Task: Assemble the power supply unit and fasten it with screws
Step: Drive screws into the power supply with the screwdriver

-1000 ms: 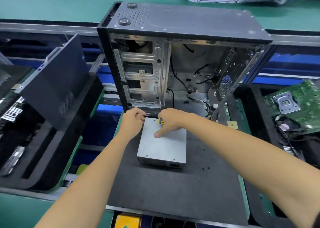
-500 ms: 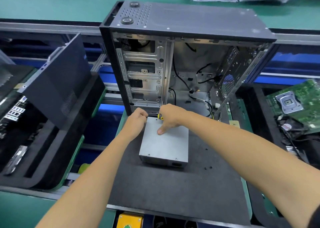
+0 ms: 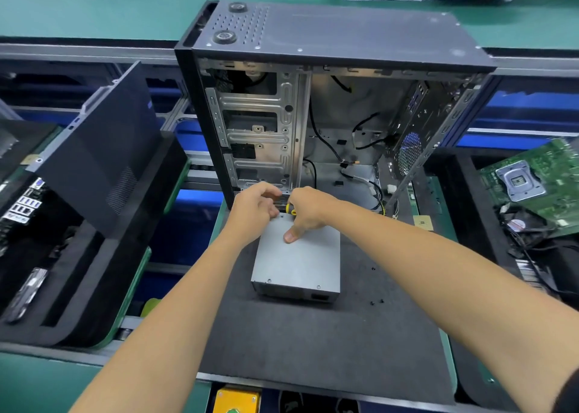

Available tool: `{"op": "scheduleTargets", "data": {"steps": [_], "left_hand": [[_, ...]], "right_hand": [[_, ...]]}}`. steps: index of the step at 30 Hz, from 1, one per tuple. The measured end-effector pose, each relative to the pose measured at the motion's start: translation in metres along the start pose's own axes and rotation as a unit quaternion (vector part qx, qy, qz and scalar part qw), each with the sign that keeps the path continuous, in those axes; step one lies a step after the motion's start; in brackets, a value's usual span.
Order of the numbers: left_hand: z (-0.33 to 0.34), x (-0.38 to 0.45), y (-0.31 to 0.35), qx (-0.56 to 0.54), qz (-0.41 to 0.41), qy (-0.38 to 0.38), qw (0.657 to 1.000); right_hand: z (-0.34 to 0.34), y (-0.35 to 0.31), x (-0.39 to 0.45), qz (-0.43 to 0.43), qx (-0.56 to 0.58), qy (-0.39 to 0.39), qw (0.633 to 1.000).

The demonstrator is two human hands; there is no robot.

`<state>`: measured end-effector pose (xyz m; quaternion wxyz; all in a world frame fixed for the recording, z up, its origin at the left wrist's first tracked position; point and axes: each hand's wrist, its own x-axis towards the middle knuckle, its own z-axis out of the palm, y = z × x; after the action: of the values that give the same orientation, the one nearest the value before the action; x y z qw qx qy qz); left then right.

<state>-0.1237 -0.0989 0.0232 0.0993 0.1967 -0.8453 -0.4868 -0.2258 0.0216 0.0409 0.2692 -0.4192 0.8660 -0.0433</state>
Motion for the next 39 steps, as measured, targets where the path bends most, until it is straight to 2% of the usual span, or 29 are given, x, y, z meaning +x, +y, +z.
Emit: {"op": "scheduleTargets", "data": {"steps": [4,9,14,16,20,25,29,33,39], "left_hand": [[0.013,-0.005,0.002,-0.092,-0.039,0.016,0.995],[0.028,-0.008,-0.005,-0.167,-0.068,0.095,0.979],[0.029,-0.004,-0.01,-0.172,-0.06,0.066,0.981],[0.027,-0.004,-0.009,-0.209,-0.074,0.065,0.973],[0.019,-0.003,-0.006,-0.246,-0.1,0.074,0.961],[0.004,-0.005,-0.003,-0.263,-0.084,0.044,0.96],[-0.004,-0.008,-0.009,-0.279,-0.081,-0.004,0.957],[-0.008,-0.011,-0.015,-0.281,-0.095,-0.005,0.955],[-0.009,-0.015,-0.013,-0.275,-0.064,-0.032,0.959]], "right_hand": [[0.001,0.002,-0.001,0.0,0.003,0.008,1.0],[0.003,0.003,-0.002,-0.001,0.025,0.011,1.0],[0.0,0.003,-0.011,-0.001,0.022,0.008,1.0],[-0.004,0.002,-0.018,-0.032,0.016,0.068,0.997],[-0.034,-0.01,-0.033,-0.077,0.142,0.244,0.956],[-0.059,-0.03,-0.05,-0.101,0.26,0.36,0.89],[-0.059,-0.038,-0.052,-0.055,0.343,0.37,0.862],[-0.058,-0.039,-0.054,-0.047,0.394,0.358,0.846],[-0.06,-0.041,-0.057,-0.042,0.417,0.361,0.833]]}}
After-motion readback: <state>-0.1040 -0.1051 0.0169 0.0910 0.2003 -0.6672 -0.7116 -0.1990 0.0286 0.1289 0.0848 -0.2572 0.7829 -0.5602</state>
